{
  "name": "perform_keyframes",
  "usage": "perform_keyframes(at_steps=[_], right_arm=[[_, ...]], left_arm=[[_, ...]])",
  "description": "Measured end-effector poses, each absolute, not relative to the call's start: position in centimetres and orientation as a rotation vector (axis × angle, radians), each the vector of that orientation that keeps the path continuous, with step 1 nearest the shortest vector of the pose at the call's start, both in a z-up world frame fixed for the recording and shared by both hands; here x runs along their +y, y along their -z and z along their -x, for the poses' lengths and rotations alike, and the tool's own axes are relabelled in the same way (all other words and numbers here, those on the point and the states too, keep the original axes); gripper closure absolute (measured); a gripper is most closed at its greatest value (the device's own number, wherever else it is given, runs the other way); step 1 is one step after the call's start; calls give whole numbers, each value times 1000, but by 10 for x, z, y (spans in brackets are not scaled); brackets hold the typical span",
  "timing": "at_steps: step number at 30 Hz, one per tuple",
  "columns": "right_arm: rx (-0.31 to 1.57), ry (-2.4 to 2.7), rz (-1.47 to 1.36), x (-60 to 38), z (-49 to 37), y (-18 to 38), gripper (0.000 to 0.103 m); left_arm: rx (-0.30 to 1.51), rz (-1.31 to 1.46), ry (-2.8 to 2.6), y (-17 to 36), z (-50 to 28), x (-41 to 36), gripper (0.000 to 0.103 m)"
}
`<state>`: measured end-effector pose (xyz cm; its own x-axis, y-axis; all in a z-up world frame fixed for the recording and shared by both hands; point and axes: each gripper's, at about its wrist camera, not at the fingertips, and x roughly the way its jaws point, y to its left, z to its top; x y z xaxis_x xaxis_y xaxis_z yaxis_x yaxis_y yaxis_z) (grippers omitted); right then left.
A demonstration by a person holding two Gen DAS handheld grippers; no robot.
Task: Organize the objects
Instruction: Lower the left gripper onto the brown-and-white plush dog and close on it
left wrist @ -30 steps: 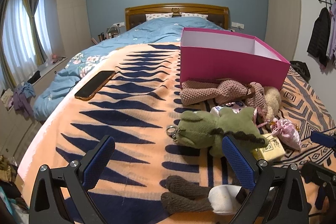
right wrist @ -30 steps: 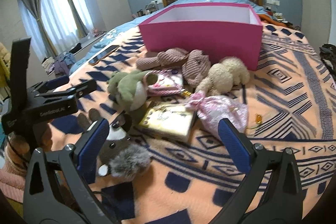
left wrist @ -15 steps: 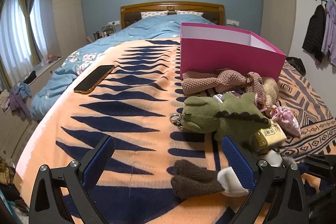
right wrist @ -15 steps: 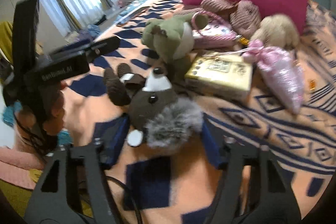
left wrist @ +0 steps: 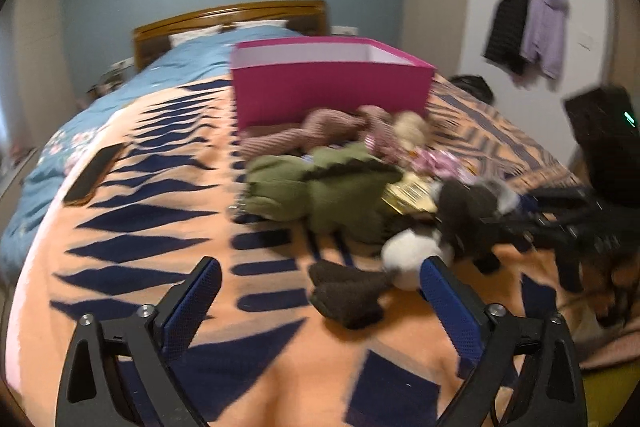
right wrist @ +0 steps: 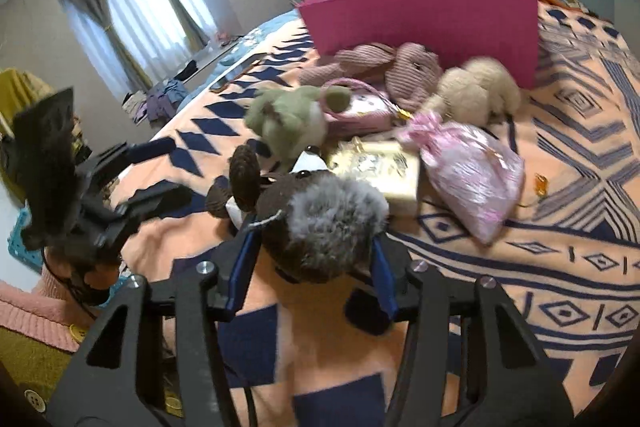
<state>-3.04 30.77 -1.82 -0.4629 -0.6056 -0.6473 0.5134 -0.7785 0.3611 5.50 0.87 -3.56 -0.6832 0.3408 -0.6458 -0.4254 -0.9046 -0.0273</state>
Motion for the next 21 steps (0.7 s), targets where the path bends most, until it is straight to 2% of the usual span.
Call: perform_keyframes(at_steps=[1,6,7,10,16,18,21], right_arm=[[-157,2239,-1065,310,32,20,48],[-141,2283,-1065,314,31,21,43],[-130,2290,-1056,310,31,21,43],[-108,2301,-1051,307,31,22,42],[-201,2282,-1056,315,41,23,42],[-200,2285,-1039,314,41,20,30],[-161,2292,-1026,309,40,17,29]], left_arm=[[191,949,-2522,39,-54,14,9],[234,1026,-2433,56,-43,35,34],[242,1040,-2419,60,-41,38,36],[264,1050,-2389,65,-41,45,37],[277,1055,-2377,62,-42,42,40],[293,1049,-2376,62,-42,41,42],[306,1053,-2379,63,-39,44,43]])
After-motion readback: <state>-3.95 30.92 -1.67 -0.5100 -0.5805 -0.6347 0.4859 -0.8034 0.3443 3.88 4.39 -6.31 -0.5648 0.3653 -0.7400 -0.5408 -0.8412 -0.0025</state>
